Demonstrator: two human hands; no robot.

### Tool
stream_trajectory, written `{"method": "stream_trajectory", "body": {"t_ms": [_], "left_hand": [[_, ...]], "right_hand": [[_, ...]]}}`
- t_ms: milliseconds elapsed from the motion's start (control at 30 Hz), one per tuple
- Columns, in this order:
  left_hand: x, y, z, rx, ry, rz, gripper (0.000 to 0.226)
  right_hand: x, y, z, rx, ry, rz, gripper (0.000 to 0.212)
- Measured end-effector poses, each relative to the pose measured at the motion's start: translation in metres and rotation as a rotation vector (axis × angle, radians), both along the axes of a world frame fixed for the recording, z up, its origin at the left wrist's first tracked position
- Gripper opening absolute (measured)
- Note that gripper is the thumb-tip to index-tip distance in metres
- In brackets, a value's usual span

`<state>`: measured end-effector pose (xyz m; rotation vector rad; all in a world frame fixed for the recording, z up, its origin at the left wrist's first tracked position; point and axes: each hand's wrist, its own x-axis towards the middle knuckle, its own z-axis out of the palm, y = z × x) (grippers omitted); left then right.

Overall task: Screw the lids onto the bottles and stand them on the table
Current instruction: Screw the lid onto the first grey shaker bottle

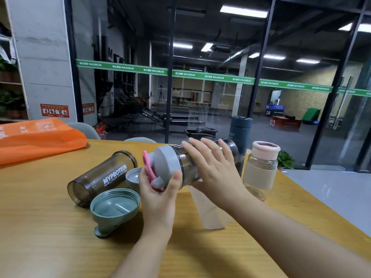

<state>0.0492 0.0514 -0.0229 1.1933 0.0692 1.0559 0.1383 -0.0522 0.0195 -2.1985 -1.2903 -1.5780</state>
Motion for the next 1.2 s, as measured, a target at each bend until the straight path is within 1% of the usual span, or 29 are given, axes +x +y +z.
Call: {"method": "stream_trajectory", "body": {"t_ms": [67, 133, 167, 233, 300, 367, 433, 533, 633, 733, 800, 900, 1000, 1033, 1133, 1200], "left_hand": [[0.000, 0.002, -0.001, -0.010, 0.014, 0.021, 0.101], [0.000, 0.004, -0.002, -0.013, 0.025, 0.012, 0.111], [0.000, 0.005, -0.003, -0.022, 0.016, -0.009, 0.109], [0.002, 0.005, -0.004, -0.061, -0.005, -0.061, 0.090], [0.008, 0.008, -0.006, -0.163, 0.005, -0.085, 0.068], [0.014, 0.011, -0.008, -0.260, 0.038, -0.096, 0.056], [0.016, 0.011, -0.008, -0.277, 0.081, -0.111, 0.050], [0.016, 0.008, -0.009, -0.254, 0.156, -0.117, 0.046], [0.017, 0.009, -0.012, -0.239, 0.212, -0.114, 0.045], [0.021, 0.012, -0.017, -0.222, 0.278, -0.119, 0.046], [0.025, 0.013, -0.023, -0.196, 0.325, -0.100, 0.047], [0.031, 0.013, -0.030, -0.103, 0.379, -0.047, 0.047], [0.036, 0.011, -0.030, -0.058, 0.411, -0.004, 0.043], [0.037, 0.012, -0.031, -0.047, 0.421, 0.009, 0.041], [0.039, 0.012, -0.032, -0.009, 0.462, 0.053, 0.038], [0.039, 0.012, -0.033, 0.023, 0.488, 0.079, 0.037]], "right_hand": [[0.000, 0.004, 0.006, -0.005, -0.008, 0.025, 0.094], [0.000, 0.006, 0.013, -0.025, 0.024, 0.038, 0.094], [0.000, 0.007, 0.016, -0.037, 0.053, 0.039, 0.095], [-0.001, 0.009, 0.023, -0.050, 0.120, 0.037, 0.097], [-0.003, 0.013, 0.030, -0.046, 0.200, 0.054, 0.097], [-0.006, 0.017, 0.040, -0.028, 0.276, 0.091, 0.093], [-0.008, 0.023, 0.052, -0.001, 0.328, 0.143, 0.088], [-0.012, 0.032, 0.068, 0.062, 0.489, 0.249, 0.087], [-0.014, 0.044, 0.077, 0.186, 0.684, 0.346, 0.088], [-0.007, 0.058, 0.075, 0.334, 0.857, 0.432, 0.080], [0.000, 0.065, 0.068, 0.398, 0.929, 0.457, 0.077], [0.016, 0.074, 0.050, 0.427, 0.979, 0.410, 0.076], [0.028, 0.083, 0.033, 0.431, 1.036, 0.346, 0.078], [0.033, 0.085, 0.028, 0.432, 1.058, 0.332, 0.075], [0.044, 0.087, 0.020, 0.430, 1.117, 0.277, 0.055], [0.050, 0.088, 0.017, 0.432, 1.140, 0.233, 0.053]]}}
